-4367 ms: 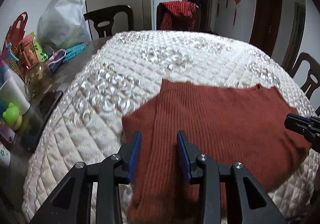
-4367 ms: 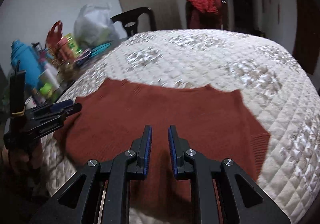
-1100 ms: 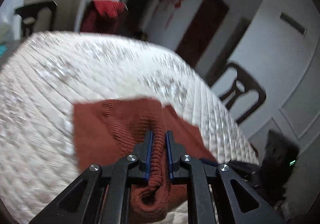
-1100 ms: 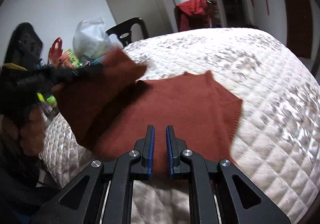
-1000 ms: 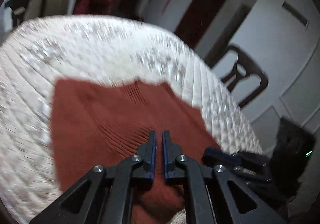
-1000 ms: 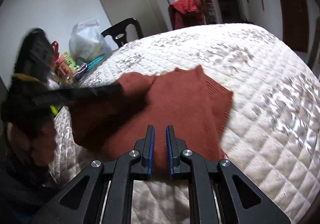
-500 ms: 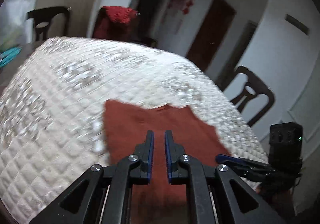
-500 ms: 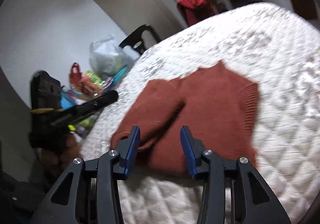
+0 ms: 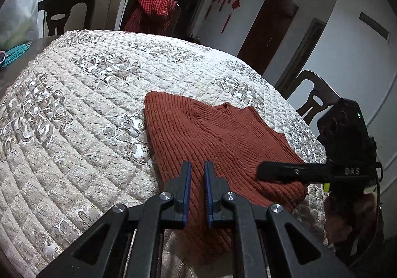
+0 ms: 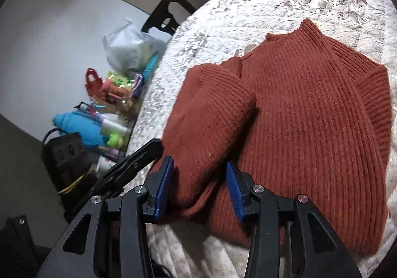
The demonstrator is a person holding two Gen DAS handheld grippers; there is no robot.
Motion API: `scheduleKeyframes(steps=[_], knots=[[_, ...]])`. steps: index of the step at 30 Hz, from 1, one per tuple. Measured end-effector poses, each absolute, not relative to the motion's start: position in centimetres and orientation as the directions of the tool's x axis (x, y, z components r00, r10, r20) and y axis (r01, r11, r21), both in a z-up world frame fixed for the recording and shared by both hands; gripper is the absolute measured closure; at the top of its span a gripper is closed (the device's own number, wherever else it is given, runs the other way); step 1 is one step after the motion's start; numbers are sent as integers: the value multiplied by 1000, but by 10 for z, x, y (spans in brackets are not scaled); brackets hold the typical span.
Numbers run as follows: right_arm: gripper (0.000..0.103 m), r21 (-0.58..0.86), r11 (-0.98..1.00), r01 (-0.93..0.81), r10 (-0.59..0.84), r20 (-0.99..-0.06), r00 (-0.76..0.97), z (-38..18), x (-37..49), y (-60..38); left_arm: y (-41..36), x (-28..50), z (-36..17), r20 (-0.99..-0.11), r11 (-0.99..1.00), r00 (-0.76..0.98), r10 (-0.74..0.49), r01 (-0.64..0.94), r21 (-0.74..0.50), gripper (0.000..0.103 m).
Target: Fold small clothes
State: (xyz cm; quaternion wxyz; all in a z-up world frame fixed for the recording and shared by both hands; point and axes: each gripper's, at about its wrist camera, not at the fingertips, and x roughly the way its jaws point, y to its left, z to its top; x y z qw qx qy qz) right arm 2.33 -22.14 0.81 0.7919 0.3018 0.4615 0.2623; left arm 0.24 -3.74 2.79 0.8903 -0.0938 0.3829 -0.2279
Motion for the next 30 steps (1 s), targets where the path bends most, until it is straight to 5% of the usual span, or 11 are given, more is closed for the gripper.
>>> scheduleKeyframes(steps=[6,8,11,23,30], knots=[[62,701,698,-145,678,-584,446,9,29,-217,-38,3,26,-638,878,603,-478,346,-330,90],[83,699,700,-144,678,-587,442,8,32,-217,-38,3,25,-638,878,603,-478,347,-330,90],[87,700,697,-152,681,-581,445,7,32,-217,-37,3,25,-638,879,604,-477,346,-329,90],[89,620,740,-260,636,-520,571,67,9,-271,-57,5,58,-589,872,644,-488,387,-299,90],[89,622,765,-164,596,-589,546,24,4,-316,-92,11,41,-634,850,578,-514,440,-288,90]])
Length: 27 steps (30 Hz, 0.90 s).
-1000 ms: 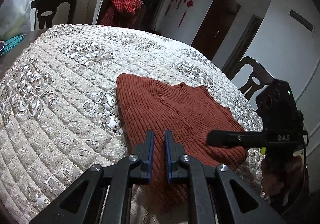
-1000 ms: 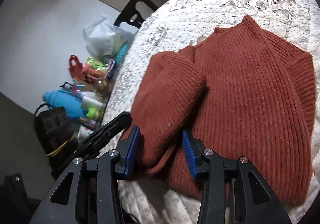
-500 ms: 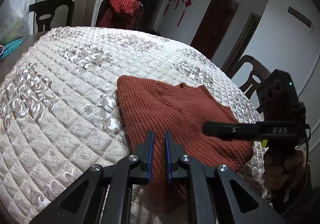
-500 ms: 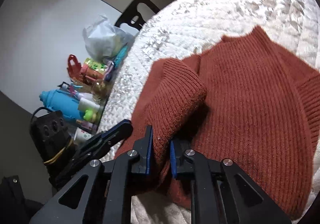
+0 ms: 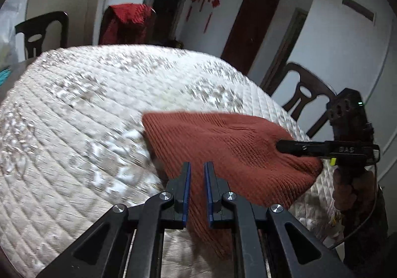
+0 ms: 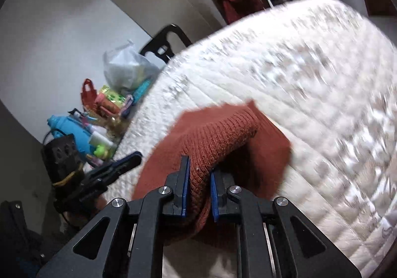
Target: Fold small clothes
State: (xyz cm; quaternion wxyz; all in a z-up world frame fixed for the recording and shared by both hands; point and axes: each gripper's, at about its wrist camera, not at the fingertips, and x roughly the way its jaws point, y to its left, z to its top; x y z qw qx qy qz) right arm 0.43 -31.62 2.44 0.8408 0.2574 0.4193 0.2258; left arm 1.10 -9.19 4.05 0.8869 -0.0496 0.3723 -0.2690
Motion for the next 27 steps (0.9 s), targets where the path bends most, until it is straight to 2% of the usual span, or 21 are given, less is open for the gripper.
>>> scheduleKeyframes(steps=[2,5,9,14,19,21,24,27], knots=[[88,631,766,-124,592,-617,519,6,4,-319,-100,10,34,-652,850,563,-509,450,-275,88],[88,664,738,-118,610,-583,537,3,-2,-326,-103,5,33,-655,854,573,-493,462,-239,86],[87,593,797,-110,534,-608,587,23,-11,-326,-101,5,40,-657,857,576,-487,459,-232,85],[87,536,816,-216,536,-561,631,53,-32,-311,-108,0,49,-634,842,581,-510,489,-229,85],[87,422,867,-265,493,-652,576,32,-44,-285,-118,-11,37,-653,821,549,-522,532,-209,83],[98,373,894,-246,444,-678,586,18,-47,-289,-119,-14,28,-659,819,545,-519,538,-199,83],[98,384,892,-239,445,-654,612,15,-51,-295,-122,-18,27,-646,820,568,-509,548,-164,83],[98,353,908,-227,413,-659,628,23,-50,-292,-122,-12,32,-658,824,557,-506,539,-178,83]])
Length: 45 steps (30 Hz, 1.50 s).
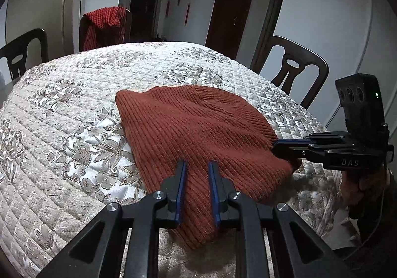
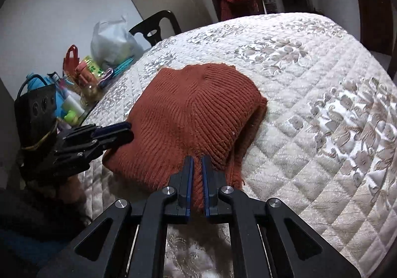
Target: Fold small clothes
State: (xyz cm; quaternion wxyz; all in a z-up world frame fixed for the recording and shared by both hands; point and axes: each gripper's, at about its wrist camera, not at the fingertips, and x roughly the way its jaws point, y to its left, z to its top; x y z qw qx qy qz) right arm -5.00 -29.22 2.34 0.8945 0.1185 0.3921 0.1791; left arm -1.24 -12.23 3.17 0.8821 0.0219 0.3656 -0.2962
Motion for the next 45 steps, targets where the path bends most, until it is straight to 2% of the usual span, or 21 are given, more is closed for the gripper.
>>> scheduleKeyframes(steps=[5,9,11,17,22,29,34,45], knots=[[95,342,916,-210,388,-618,684,40,-39,-290,-125,-1,51,-634,841,601,-486,520,-151,82],[97,366,919,-148,369,-662,653,16,-18,-295,-130,14,29,-683,857,575,-450,493,-150,82],[98,408,902,-140,393,-642,658,18,-18,-304,-129,9,29,-670,855,587,-454,499,-143,82],[95,367,920,-135,354,-636,686,32,-3,-306,-132,26,39,-673,879,613,-413,463,-117,82],[94,369,924,-100,339,-669,662,14,27,-310,-137,53,22,-727,907,594,-346,411,-96,82],[94,373,923,-96,339,-666,664,11,26,-315,-134,54,19,-725,908,594,-350,404,-107,80],[93,325,941,-90,297,-669,681,21,16,-311,-134,52,26,-718,911,605,-344,401,-98,80],[91,272,938,-216,341,-596,727,51,-32,-288,-122,13,46,-672,906,650,-354,417,-74,80]])
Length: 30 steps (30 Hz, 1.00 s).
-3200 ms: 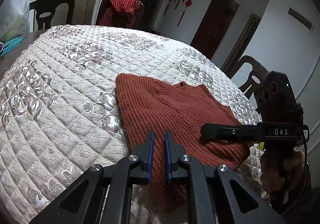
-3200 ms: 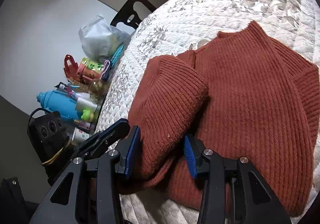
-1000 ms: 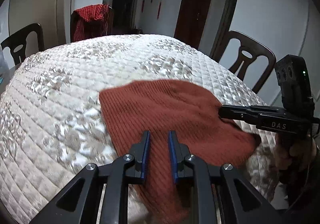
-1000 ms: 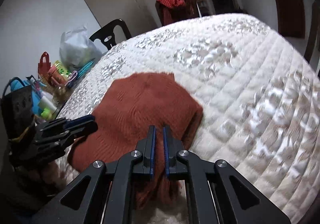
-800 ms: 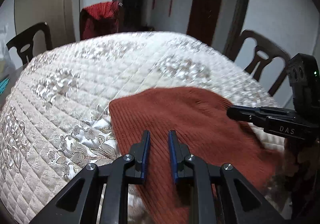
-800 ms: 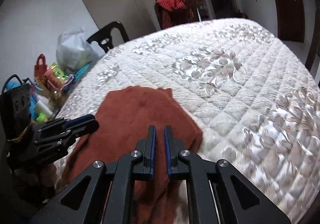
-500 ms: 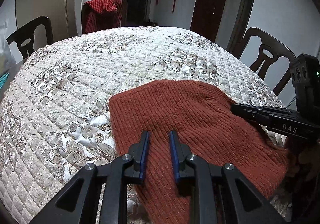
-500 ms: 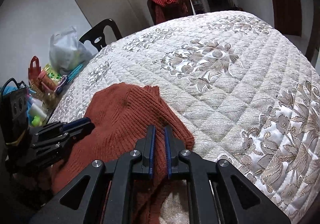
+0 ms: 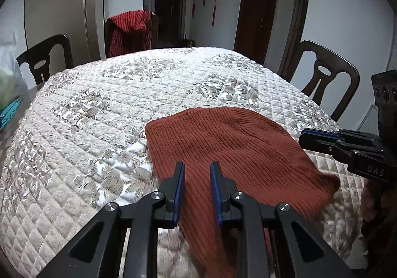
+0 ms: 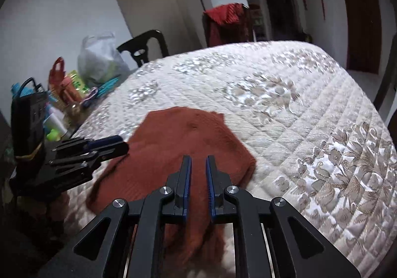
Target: Fold small clothes
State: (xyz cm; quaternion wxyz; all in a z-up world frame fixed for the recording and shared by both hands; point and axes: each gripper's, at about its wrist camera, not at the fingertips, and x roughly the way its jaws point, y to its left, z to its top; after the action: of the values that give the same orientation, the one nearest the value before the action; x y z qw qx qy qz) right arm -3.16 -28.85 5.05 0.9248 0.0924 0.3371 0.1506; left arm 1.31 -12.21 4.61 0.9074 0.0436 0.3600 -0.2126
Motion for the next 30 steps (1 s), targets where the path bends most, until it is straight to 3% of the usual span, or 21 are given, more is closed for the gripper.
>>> scheduleKeyframes(steps=[5,7,10,12,13,15,20,25,30], knots=[[91,229,936,-268,353,-618,703,43,-54,-278,-110,-7,38,-679,904,641,-358,419,-81,79],[91,199,948,-250,318,-660,681,29,-58,-277,-105,-13,30,-682,905,637,-359,416,-88,72],[86,198,949,-244,313,-661,682,21,-63,-282,-103,-16,31,-673,906,644,-365,412,-97,68],[78,196,954,-227,299,-662,687,24,-63,-284,-100,-13,34,-670,904,637,-380,410,-123,68],[70,205,956,-211,294,-659,693,25,-62,-287,-99,-11,35,-670,902,633,-388,408,-137,65],[64,288,941,-179,329,-642,693,26,-55,-298,-96,-5,34,-671,903,626,-398,396,-166,57],[63,482,870,-98,423,-631,651,12,-28,-317,-90,17,28,-682,891,581,-445,360,-275,55],[55,544,838,-43,443,-631,637,2,-12,-327,-91,27,21,-688,881,553,-470,342,-327,51],[54,586,810,-31,465,-609,643,-2,-7,-334,-91,33,16,-688,871,536,-489,336,-358,47]])
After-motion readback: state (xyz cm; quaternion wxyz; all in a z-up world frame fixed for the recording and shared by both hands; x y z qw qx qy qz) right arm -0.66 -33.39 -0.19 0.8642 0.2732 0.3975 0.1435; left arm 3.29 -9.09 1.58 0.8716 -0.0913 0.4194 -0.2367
